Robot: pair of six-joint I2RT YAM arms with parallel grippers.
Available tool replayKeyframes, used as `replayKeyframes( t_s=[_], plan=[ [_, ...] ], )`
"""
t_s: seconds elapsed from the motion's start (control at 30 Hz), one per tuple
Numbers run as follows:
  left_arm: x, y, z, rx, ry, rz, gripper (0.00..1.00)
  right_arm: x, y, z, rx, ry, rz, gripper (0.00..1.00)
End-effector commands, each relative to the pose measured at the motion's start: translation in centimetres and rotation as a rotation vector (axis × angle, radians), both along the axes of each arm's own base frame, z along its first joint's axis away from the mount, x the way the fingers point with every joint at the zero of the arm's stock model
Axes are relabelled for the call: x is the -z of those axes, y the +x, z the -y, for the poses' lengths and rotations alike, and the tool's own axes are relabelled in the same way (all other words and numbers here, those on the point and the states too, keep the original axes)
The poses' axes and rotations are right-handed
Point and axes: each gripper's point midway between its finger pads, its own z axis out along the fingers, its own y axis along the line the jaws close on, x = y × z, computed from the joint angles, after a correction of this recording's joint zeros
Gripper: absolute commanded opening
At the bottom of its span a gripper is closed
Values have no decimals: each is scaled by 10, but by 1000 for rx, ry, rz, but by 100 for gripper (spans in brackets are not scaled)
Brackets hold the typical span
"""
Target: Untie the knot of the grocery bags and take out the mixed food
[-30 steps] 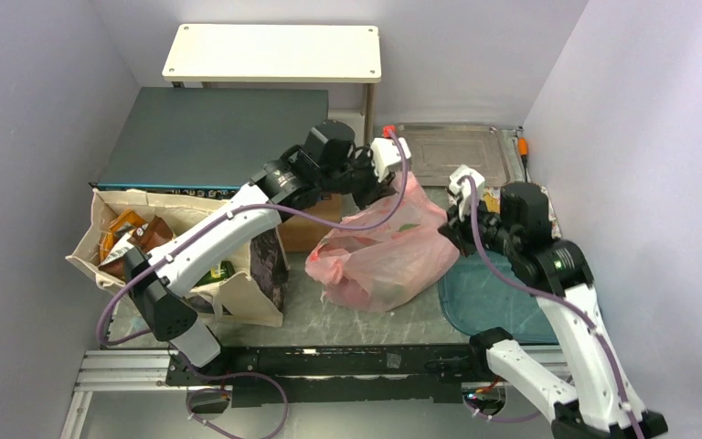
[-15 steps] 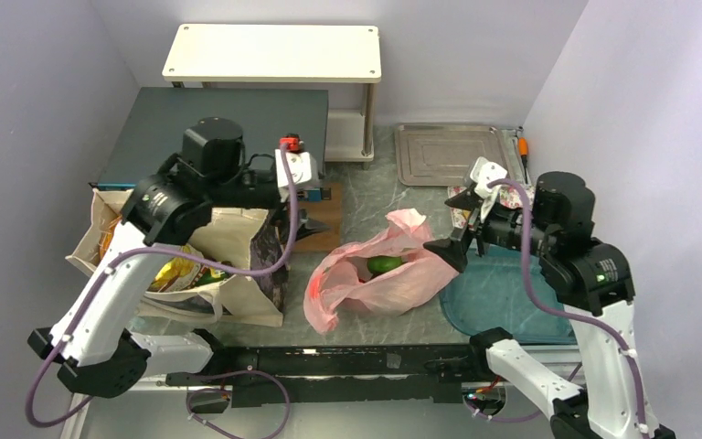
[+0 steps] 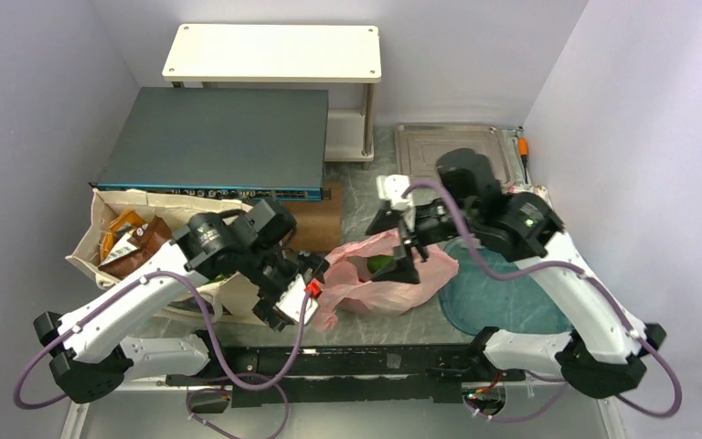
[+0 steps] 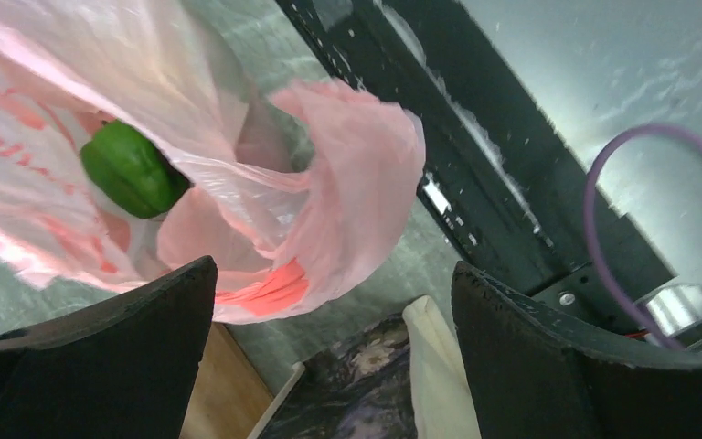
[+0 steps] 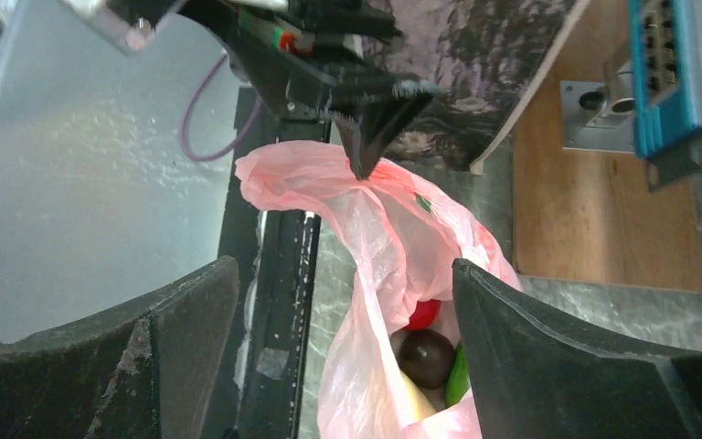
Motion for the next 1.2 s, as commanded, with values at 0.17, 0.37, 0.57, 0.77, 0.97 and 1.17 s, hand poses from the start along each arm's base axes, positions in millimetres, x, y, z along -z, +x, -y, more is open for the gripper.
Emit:
replayKeyframes(
  t_s=[0.17,0.37,0.57,0.77,0.97,1.17],
  plan=[
    [40,36,30,36,-105,255,85,58,6,-30,-90,-74,232,95],
    [11,37,43,-66,-178,178,11,72,15,-39,-102,-34,312,95],
    [-37,39,56,-201,-340,70,0,83,13,-40,-100,-10,304,94],
    [-74,55,63,-308,-414,-40,0,99,16,-42,-92,-24,294,90],
    [-82,74,57,-362,-416,-21,1,106,23,-34,-38,-62,296,24],
    [-42,105,14,-410,-258,130,11,111,22,10,47,-123,307,0]
  ],
)
